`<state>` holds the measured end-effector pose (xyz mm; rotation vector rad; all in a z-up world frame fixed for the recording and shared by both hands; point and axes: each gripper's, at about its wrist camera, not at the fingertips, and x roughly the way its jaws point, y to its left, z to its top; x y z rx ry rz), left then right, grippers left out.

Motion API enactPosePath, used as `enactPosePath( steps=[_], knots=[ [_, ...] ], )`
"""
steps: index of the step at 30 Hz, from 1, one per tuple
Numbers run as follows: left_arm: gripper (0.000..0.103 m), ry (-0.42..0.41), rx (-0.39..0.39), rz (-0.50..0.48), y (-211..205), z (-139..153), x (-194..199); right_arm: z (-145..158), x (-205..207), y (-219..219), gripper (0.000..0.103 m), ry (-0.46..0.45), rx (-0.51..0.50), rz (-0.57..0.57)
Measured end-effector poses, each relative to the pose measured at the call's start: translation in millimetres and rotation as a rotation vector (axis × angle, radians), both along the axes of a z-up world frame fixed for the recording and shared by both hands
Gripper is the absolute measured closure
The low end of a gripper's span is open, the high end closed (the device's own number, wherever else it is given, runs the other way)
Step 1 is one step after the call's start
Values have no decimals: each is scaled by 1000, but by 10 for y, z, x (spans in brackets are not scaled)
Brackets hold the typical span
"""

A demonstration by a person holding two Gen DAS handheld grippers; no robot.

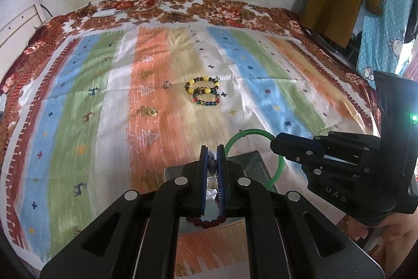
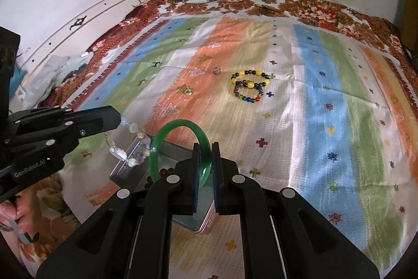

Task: Organize jewelry
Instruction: 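Open both tools to drop the bracelets into the tin, then move both open tools toward the yellow-black bracelet and silver ring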

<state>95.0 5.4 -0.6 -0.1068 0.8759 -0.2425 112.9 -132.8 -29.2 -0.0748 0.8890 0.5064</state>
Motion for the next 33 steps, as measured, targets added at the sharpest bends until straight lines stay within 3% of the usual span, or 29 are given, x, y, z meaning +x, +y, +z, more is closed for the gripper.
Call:
enactPosePath(
  steps=[3,4,5,6,12,17,33],
  knots=[
    [94,34,-8,26,34,-56,32,-39,15,37,91,41,29,48],
    [89,42,0,36,53,-68,49,-43,20,43,86,44,26,46],
    [78,42,1,42,59,-74,49,-41,17,43,81,43,19,42],
    [71,39,-3,48,80,-67,52,-37,20,33,68,37,13,37],
    [66,46,5,58,117,-79,79,-37,52,-27,58,38,18,11],
    [51,54,18,85,185,-98,148,-44,82,-49,54,30,5,-7],
    [43,88,56,165,419,-174,596,-49,408,-162,50,20,27,-82]
  ],
)
